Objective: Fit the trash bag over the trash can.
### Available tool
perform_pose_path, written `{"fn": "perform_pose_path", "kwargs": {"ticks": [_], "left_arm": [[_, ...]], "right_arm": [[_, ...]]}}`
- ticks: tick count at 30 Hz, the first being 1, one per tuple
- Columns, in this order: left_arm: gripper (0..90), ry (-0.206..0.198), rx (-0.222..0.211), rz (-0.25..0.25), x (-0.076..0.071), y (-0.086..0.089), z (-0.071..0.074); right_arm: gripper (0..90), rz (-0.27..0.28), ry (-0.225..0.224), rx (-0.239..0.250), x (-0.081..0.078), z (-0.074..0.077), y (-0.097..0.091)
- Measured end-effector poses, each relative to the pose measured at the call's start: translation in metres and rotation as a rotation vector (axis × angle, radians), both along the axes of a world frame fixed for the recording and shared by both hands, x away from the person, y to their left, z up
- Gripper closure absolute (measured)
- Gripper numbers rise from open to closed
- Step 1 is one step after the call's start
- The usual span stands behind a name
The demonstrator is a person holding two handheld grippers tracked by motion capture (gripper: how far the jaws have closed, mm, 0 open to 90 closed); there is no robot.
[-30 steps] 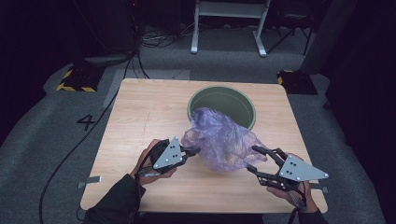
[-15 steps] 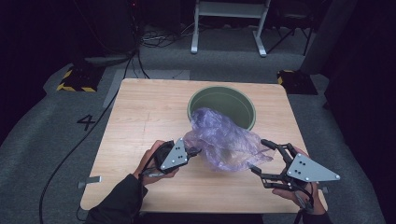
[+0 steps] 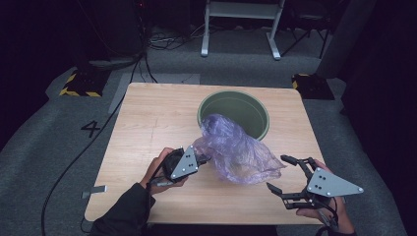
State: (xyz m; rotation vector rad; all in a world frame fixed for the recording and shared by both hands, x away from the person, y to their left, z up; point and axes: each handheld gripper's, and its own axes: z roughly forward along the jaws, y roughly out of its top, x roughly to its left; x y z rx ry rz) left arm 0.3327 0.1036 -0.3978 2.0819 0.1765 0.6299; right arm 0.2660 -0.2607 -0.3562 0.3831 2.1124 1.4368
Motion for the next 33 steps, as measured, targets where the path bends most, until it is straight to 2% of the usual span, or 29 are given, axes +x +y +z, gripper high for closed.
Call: {"fn": "perform_pose_path", "kwargs": {"ticks": [3,7,8,10,14,15,16,20,23,25,27,28,30,32,33], "left_arm": [[90.0,-0.014,0.027,0.005,0.001,-0.003,-0.001],[90.0,-0.010,0.031,0.004,0.002,-0.003,-0.003],[90.0,-0.016,0.039,0.009,0.003,-0.003,-0.003],[90.0,-0.010,0.039,0.011,0.005,-0.002,-0.003],[90.0,0.000,0.047,0.018,0.008,0.000,-0.005],[90.0,0.000,0.047,0.018,0.008,0.000,-0.005],[90.0,0.010,0.048,0.025,0.010,0.001,-0.007],[89.9,0.011,0.068,0.053,0.013,0.005,-0.010],[88.1,0.018,0.070,0.065,0.014,0.010,-0.011],[80.8,0.035,0.048,0.075,0.013,0.015,-0.011],[66.4,0.042,0.035,0.085,0.012,0.017,-0.011],[60.4,0.060,0.001,0.088,0.010,0.024,-0.010],[47.2,0.087,-0.033,0.082,0.006,0.031,-0.009],[30.7,0.097,-0.049,0.091,0.003,0.034,-0.008],[27.5,0.102,-0.084,0.097,-0.004,0.042,-0.005]], "right_arm": [[18.5,0.016,-0.012,0.010,0.000,0.006,0.011],[24.1,0.004,-0.025,0.011,0.005,0.011,0.018],[34.8,-0.005,-0.021,0.006,0.010,0.013,0.022],[45.1,-0.040,-0.031,-0.018,0.016,0.013,0.026],[69.2,-0.073,-0.030,-0.061,0.031,0.013,0.029],[69.2,-0.073,-0.030,-0.061,0.031,0.013,0.029],[78.9,-0.098,-0.036,-0.069,0.039,0.013,0.028],[88.3,-0.122,-0.037,-0.040,0.053,0.017,0.024],[90.0,-0.159,-0.027,-0.017,0.067,0.020,0.022],[90.0,-0.180,-0.024,-0.015,0.074,0.022,0.021],[90.0,-0.192,-0.011,0.009,0.080,0.023,0.019],[90.0,-0.202,-0.009,0.010,0.083,0.023,0.019],[90.0,-0.212,-0.002,0.015,0.086,0.023,0.018],[90.0,-0.218,0.002,0.019,0.088,0.022,0.017],[90.0,-0.222,0.005,0.023,0.089,0.021,0.017]]}}
